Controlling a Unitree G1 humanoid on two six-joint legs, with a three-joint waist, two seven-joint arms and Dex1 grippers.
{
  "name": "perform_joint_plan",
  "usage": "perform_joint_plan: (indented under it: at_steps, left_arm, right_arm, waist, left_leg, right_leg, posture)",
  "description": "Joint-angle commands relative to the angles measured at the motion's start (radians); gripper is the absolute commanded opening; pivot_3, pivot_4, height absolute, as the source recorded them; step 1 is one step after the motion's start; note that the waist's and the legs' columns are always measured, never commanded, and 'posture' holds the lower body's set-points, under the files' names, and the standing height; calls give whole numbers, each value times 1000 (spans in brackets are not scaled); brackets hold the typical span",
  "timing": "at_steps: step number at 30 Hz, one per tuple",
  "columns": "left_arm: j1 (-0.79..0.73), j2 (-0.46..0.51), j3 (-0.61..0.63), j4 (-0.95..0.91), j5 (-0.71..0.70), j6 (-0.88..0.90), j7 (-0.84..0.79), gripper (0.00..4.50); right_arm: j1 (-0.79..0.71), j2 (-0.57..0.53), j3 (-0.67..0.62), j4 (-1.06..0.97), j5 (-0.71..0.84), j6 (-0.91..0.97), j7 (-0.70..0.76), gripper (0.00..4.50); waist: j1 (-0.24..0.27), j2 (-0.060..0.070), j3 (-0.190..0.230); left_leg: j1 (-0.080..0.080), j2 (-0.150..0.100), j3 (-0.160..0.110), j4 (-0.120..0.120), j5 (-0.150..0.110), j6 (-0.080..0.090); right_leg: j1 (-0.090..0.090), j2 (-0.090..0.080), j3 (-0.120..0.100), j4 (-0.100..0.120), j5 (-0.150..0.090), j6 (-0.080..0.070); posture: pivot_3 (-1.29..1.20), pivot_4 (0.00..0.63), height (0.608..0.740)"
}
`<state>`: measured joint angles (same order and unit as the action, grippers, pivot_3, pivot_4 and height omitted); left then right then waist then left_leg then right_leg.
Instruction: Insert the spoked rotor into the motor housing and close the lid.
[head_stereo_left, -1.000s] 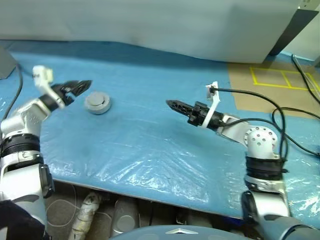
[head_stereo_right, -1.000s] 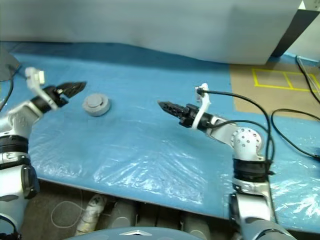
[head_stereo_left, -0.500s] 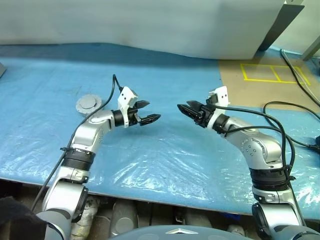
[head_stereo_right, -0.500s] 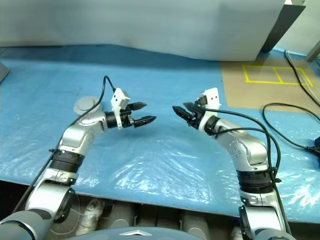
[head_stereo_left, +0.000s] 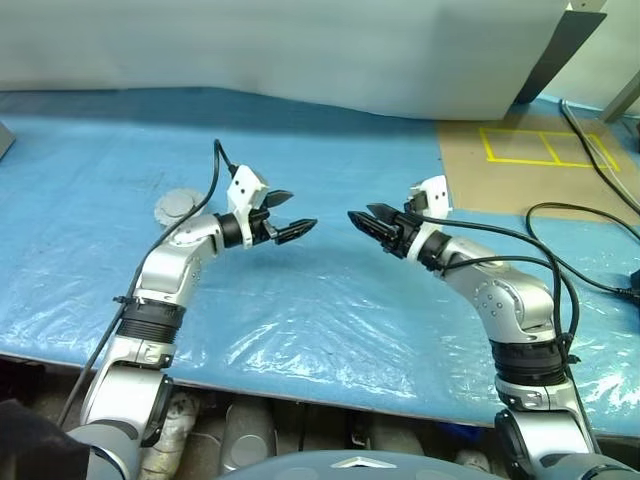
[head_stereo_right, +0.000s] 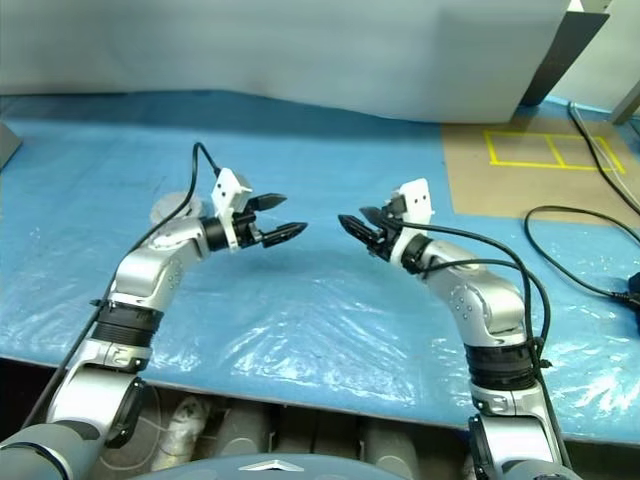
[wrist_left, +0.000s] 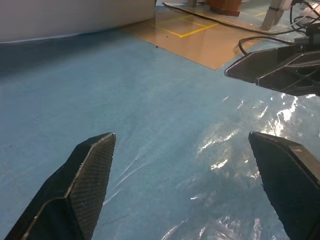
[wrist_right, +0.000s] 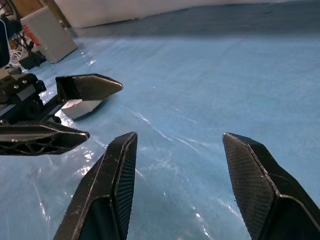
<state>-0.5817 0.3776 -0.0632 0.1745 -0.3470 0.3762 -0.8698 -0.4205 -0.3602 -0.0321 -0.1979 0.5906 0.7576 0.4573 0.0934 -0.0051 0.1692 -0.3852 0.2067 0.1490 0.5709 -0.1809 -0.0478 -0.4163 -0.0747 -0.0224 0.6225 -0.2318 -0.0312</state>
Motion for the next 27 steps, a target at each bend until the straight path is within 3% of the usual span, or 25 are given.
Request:
perform_joint_plan:
  at_steps: [1,27]
  left_arm:
    - [-12,6,28,-30,-4,-25,8,4485]
    - [-23,24,42,-20,13,-42,36,4485]
  right_arm:
    - [-30,9,-4,11,-12,-31,15,2839]
    - [-58,63,4,61,-64,-48,27,2839]
  waist:
    - [0,0,0]
    - [0,0,0]
  left_leg:
    - [0,0,0,0,0,0]
    - [0,0,0,0,0,0]
  right_leg:
    - [0,0,0,0,0,0]
    - [0,0,0,0,0,0]
  posture:
    - [0,150,740]
    - [0,150,740]
